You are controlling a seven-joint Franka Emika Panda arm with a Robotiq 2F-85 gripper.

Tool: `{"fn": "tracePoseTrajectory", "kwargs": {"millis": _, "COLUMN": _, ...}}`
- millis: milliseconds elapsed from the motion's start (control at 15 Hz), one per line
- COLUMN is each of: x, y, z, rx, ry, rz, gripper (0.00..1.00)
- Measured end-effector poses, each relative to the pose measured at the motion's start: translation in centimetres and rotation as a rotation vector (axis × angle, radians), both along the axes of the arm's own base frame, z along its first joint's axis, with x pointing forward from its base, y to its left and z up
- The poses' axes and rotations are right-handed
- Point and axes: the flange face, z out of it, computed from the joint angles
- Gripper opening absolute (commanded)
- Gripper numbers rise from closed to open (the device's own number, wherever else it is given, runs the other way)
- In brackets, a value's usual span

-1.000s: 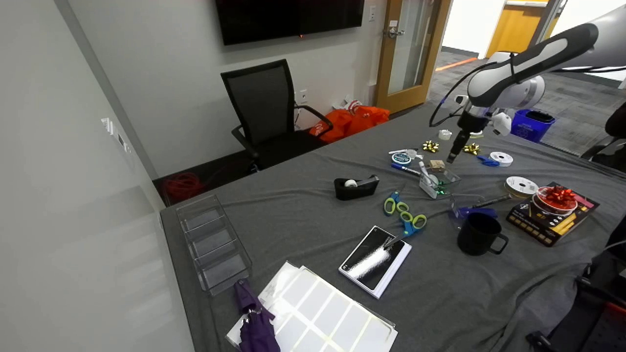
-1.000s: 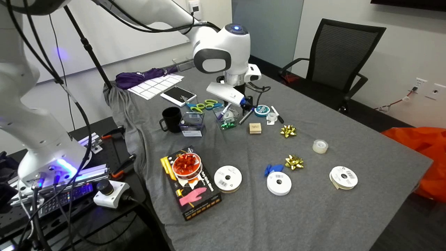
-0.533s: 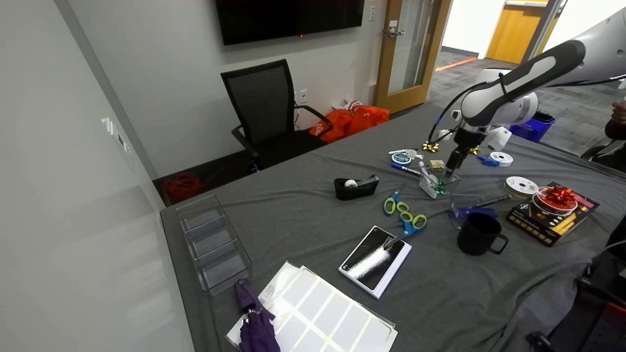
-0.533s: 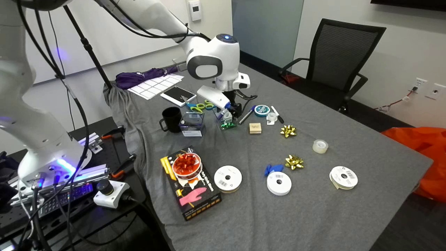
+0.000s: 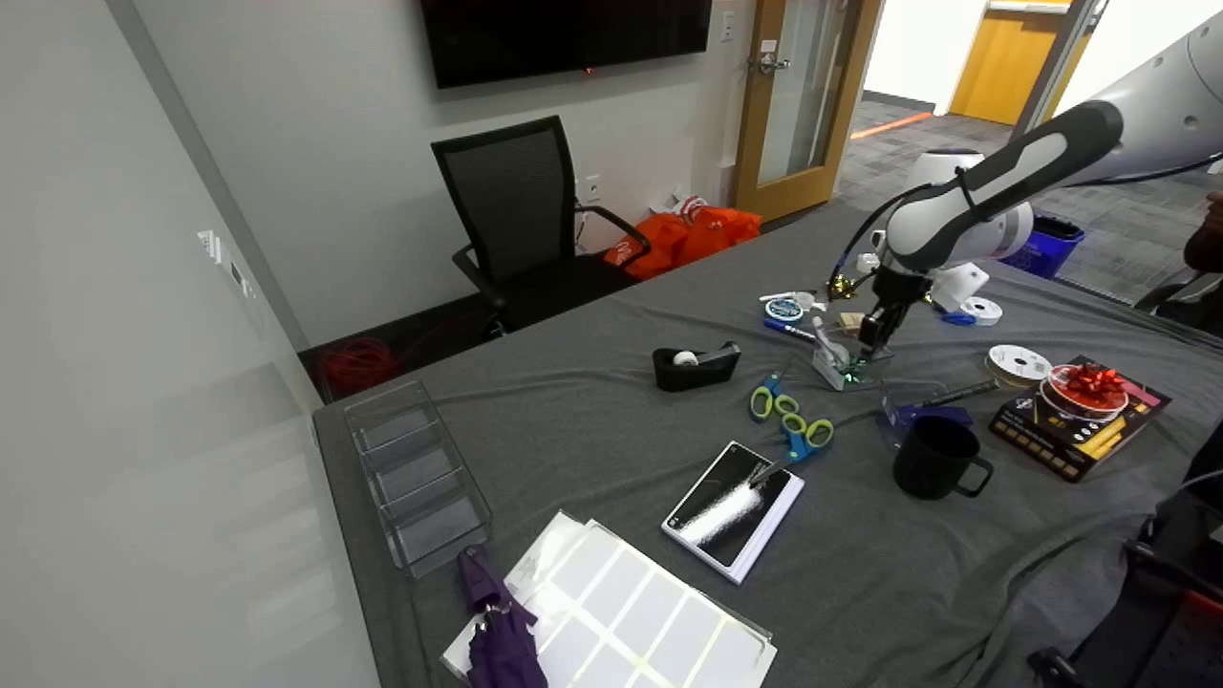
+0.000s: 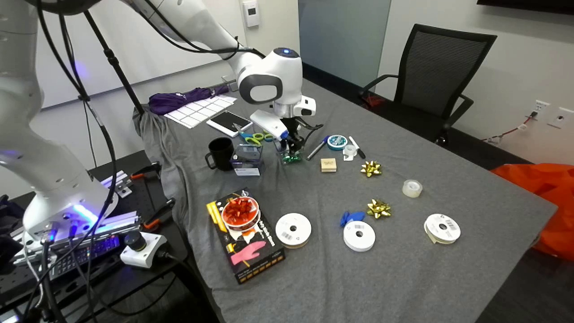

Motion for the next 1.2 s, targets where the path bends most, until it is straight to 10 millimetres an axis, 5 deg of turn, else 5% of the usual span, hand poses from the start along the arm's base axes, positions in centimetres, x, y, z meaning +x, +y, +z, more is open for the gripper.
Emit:
{"fn": "tracePoseTrajectory", "kwargs": {"millis": 200, "x": -0.1, "y": -0.5, "z": 0.0, "rx": -0.009, "ry": 0.002, "rz": -0.003, "gripper": 0.0}}
{"fn": "tracePoseTrajectory", "kwargs": {"millis": 600, "x": -0.4, "y": -1.7, "z": 1.1, "rx": -0.016, "ry": -0.012, "rz": 0.065, "gripper": 0.01}}
{"fn": "tracePoseTrajectory", "kwargs": {"millis": 1200, "x": -4.7, "y": -9.6, "z": 4.2, "rx": 0.007, "ry": 0.033, "rz": 0.432, "gripper": 0.01}}
